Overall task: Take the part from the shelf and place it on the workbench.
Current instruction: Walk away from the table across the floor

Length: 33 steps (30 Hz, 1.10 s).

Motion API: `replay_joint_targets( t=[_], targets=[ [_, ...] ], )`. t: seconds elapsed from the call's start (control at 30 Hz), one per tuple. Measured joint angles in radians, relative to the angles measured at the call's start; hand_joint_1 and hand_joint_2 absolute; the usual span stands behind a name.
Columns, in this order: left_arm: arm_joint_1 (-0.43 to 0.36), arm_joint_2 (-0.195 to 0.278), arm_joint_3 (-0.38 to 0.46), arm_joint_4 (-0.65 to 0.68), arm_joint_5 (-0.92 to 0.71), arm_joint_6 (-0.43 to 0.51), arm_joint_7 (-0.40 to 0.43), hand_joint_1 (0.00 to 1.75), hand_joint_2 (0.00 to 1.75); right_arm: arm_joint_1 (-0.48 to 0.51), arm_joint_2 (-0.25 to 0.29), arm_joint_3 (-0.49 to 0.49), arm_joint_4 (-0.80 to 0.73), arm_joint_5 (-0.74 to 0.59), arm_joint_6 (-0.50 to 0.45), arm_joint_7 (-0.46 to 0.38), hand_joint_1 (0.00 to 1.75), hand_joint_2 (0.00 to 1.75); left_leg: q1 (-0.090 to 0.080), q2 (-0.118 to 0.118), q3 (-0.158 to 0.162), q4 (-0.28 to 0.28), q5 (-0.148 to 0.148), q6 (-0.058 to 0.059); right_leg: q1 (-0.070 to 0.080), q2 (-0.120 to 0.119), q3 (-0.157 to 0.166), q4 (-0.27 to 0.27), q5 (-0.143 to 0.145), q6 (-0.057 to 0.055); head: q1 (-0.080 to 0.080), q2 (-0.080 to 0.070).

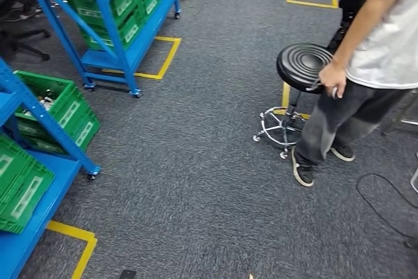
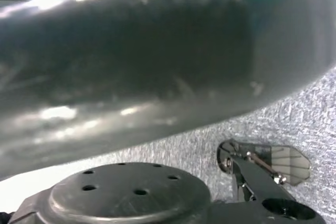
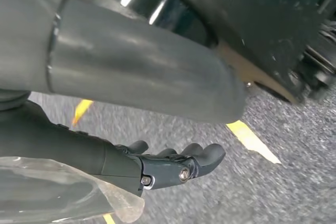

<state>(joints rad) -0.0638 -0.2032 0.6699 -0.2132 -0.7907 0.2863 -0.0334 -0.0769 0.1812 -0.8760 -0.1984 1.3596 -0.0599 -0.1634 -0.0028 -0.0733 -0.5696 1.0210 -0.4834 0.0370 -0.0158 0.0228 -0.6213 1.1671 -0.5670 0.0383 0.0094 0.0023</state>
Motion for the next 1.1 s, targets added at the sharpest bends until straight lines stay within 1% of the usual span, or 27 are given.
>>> replay_joint_targets(
  t=[0.03,0.07,0.1,0.13,0.17,0.2,0.27,0.33,0.37,0.4,0.43,0.47,0.5,0.57,0.63,0.7,0.77,0.8,0.83,0.87,0.9,0.93,0.97,1.0,1.03,1.07,1.1],
  targets=[
    [0.000,-0.001,-0.002,0.000,-0.003,0.000,0.001,0.00,0.00,0.000,0.000,0.004,0.000,0.003,0.000,0.007,0.00,0.00,-0.001,-0.014,-0.001,0.002,-0.001,-0.003,-0.002,0.030,0.026,-0.066,0.031,-0.003,0.000,0.000],
    [-0.001,-0.003,-0.004,0.000,-0.006,0.001,0.002,0.00,0.00,0.000,0.000,0.006,0.000,0.006,-0.002,0.019,0.00,0.00,0.000,-0.026,-0.004,0.004,-0.002,-0.007,-0.005,0.057,0.049,-0.115,0.048,-0.006,-0.001,0.000],
    [-0.001,-0.004,-0.007,0.000,-0.011,0.003,0.002,0.00,0.00,0.001,0.000,0.009,0.000,0.010,-0.004,0.039,0.00,0.00,0.002,-0.038,-0.008,0.006,-0.001,-0.012,-0.006,0.077,0.062,-0.140,0.051,-0.008,-0.002,0.000],
    [0.000,-0.006,-0.010,0.000,-0.016,0.005,0.001,0.00,0.00,0.001,0.000,0.011,0.000,0.014,-0.007,0.066,0.00,0.00,0.003,-0.050,-0.012,0.006,0.001,-0.018,-0.005,0.081,0.067,-0.146,0.047,-0.011,-0.002,0.000],
    [0.001,-0.007,-0.014,0.000,-0.021,0.007,0.002,0.00,0.00,0.001,0.000,0.013,0.000,0.016,-0.010,0.092,0.00,0.00,0.006,-0.062,-0.015,0.005,0.003,-0.024,-0.005,0.069,0.072,-0.149,0.047,-0.015,-0.002,0.000],
    [0.003,-0.008,-0.016,0.001,-0.025,0.009,0.004,0.00,0.00,0.003,0.000,0.014,0.000,0.018,-0.013,0.116,0.00,0.00,0.007,-0.058,-0.017,0.007,0.001,-0.030,-0.006,0.056,0.075,-0.153,0.049,-0.019,-0.003,0.000],
    [0.004,-0.010,-0.020,0.001,-0.033,0.014,0.009,0.00,0.00,0.005,0.001,0.014,0.000,0.019,-0.019,0.142,0.00,0.00,0.005,-0.012,-0.036,0.050,-0.027,-0.041,-0.009,0.025,0.084,-0.163,0.051,-0.030,-0.010,0.000],
    [0.001,-0.011,-0.022,0.001,-0.037,0.015,0.012,0.00,0.00,0.008,0.001,0.015,0.000,0.020,-0.021,0.150,0.00,0.00,0.007,0.046,-0.090,0.167,-0.084,-0.052,-0.006,-0.009,0.092,-0.167,0.047,-0.037,-0.017,0.000],
    [0.001,-0.011,-0.023,0.001,-0.038,0.017,0.016,0.00,0.00,0.010,0.001,0.015,0.000,0.022,-0.021,0.152,0.00,0.00,0.009,0.057,-0.120,0.229,-0.106,-0.057,-0.005,-0.028,0.095,-0.167,0.043,-0.040,-0.017,0.000],
    [0.001,-0.011,-0.024,0.001,-0.040,0.020,0.020,0.00,0.00,0.011,0.001,0.015,0.000,0.024,-0.021,0.154,0.00,0.00,0.011,0.062,-0.138,0.269,-0.113,-0.060,-0.004,-0.045,0.099,-0.166,0.039,-0.041,-0.017,0.000],
    [0.003,-0.010,-0.024,0.001,-0.038,0.028,0.022,0.00,0.00,0.011,0.001,0.015,0.000,0.027,-0.021,0.156,0.00,0.00,0.012,0.064,-0.140,0.273,-0.102,-0.062,-0.004,-0.060,0.103,-0.166,0.036,-0.041,-0.017,0.000],
    [0.006,-0.010,-0.024,0.001,-0.034,0.041,0.020,0.00,0.00,0.010,0.001,0.017,0.000,0.030,-0.021,0.157,0.00,0.00,0.012,0.068,-0.124,0.240,-0.074,-0.061,-0.003,-0.073,0.108,-0.166,0.032,-0.040,-0.017,0.000],
    [0.007,-0.009,-0.022,0.001,-0.027,0.054,0.012,0.00,0.00,0.008,0.002,0.019,0.000,0.034,-0.021,0.157,0.00,0.00,0.011,0.077,-0.093,0.178,-0.037,-0.059,-0.003,-0.085,0.114,-0.166,0.028,-0.039,-0.017,0.000],
    [0.006,-0.007,-0.018,0.001,-0.017,0.072,-0.009,0.00,0.00,0.007,0.003,0.026,0.000,0.044,-0.019,0.158,0.00,0.00,0.002,0.116,-0.032,0.056,0.006,-0.050,0.000,-0.107,0.123,-0.167,0.017,-0.031,-0.018,0.000],
    [0.003,-0.006,-0.016,0.001,-0.025,0.073,-0.023,0.00,0.00,0.006,0.006,0.035,0.000,0.060,-0.011,0.169,0.00,0.00,-0.007,0.138,-0.010,0.009,0.006,-0.038,0.004,-0.129,0.127,-0.168,0.009,-0.020,-0.018,0.000],
    [0.005,-0.005,-0.017,0.001,-0.043,0.069,-0.022,0.00,0.00,0.001,0.011,0.046,0.000,0.078,0.004,0.193,0.00,0.00,-0.007,0.121,-0.010,0.002,0.006,-0.026,0.005,-0.143,0.136,-0.170,0.004,-0.010,-0.017,0.000],
    [0.009,-0.004,-0.018,0.001,-0.056,0.067,-0.016,0.00,0.00,-0.004,0.016,0.056,0.000,0.086,0.014,0.209,0.00,0.00,0.000,0.101,-0.006,-0.007,0.010,-0.014,0.002,-0.102,0.128,-0.142,-0.020,-0.002,-0.014,0.000],
    [0.008,-0.004,-0.019,0.001,-0.060,0.067,-0.013,0.00,0.00,-0.005,0.018,0.060,0.000,0.087,0.017,0.213,0.00,0.00,0.003,0.091,-0.005,-0.010,0.012,-0.009,0.000,-0.071,0.106,-0.097,-0.045,0.001,-0.012,0.000],
    [0.007,-0.004,-0.020,0.001,-0.065,0.068,-0.011,0.00,0.00,-0.004,0.019,0.062,0.000,0.087,0.021,0.216,0.00,0.00,0.004,0.081,-0.005,-0.011,0.012,-0.006,-0.001,-0.044,0.072,-0.032,-0.074,0.003,-0.010,0.000],
    [0.005,-0.004,-0.021,0.001,-0.072,0.072,-0.010,0.00,0.00,-0.003,0.020,0.063,0.001,0.087,0.025,0.219,0.00,0.00,0.004,0.069,-0.005,-0.010,0.011,-0.005,-0.001,-0.032,0.033,0.039,-0.101,0.004,-0.009,0.000],
    [0.005,-0.005,-0.023,0.001,-0.084,0.084,-0.009,0.00,0.00,-0.001,0.022,0.064,0.001,0.087,0.030,0.222,0.00,0.00,0.004,0.056,-0.005,-0.010,0.011,-0.004,-0.002,-0.028,-0.001,0.095,-0.113,0.006,-0.008,0.000],
    [0.006,-0.004,-0.027,0.001,-0.098,0.103,-0.010,0.00,0.00,0.001,0.024,0.065,0.001,0.087,0.034,0.225,0.00,0.00,0.004,0.042,-0.004,-0.009,0.010,-0.004,-0.002,-0.026,-0.022,0.117,-0.104,0.007,-0.008,0.000],
    [0.007,-0.004,-0.032,0.001,-0.110,0.125,-0.012,0.00,0.00,0.003,0.027,0.065,0.001,0.086,0.038,0.227,0.00,0.00,0.005,0.027,-0.002,-0.008,0.009,-0.004,-0.003,-0.024,-0.026,0.101,-0.075,0.007,-0.008,0.000],
    [0.007,-0.003,-0.036,0.001,-0.119,0.144,-0.013,0.00,0.00,0.003,0.029,0.065,0.001,0.084,0.042,0.228,0.00,0.00,0.006,0.011,-0.001,-0.007,0.008,-0.006,-0.005,-0.018,-0.012,0.048,-0.031,0.007,-0.008,0.000],
    [0.007,-0.002,-0.040,0.001,-0.123,0.156,-0.014,0.00,0.00,0.004,0.031,0.065,0.001,0.081,0.047,0.227,0.00,0.00,0.007,-0.003,0.000,-0.006,0.007,-0.009,-0.008,0.001,0.012,-0.020,0.009,0.005,-0.007,0.000],
    [0.006,-0.001,-0.041,0.001,-0.125,0.159,-0.013,0.00,0.00,0.003,0.035,0.065,0.002,0.077,0.053,0.224,0.00,0.00,0.007,-0.016,-0.001,-0.002,0.004,-0.014,-0.010,0.024,0.036,-0.082,0.036,0.004,-0.007,0.000],
    [0.006,0.000,-0.043,0.001,-0.127,0.159,-0.011,0.00,0.00,0.003,0.039,0.065,0.002,0.074,0.060,0.221,0.00,0.00,0.008,-0.027,-0.004,0.000,0.004,-0.020,-0.012,0.044,0.056,-0.124,0.049,0.001,-0.007,0.000]
  ],
)
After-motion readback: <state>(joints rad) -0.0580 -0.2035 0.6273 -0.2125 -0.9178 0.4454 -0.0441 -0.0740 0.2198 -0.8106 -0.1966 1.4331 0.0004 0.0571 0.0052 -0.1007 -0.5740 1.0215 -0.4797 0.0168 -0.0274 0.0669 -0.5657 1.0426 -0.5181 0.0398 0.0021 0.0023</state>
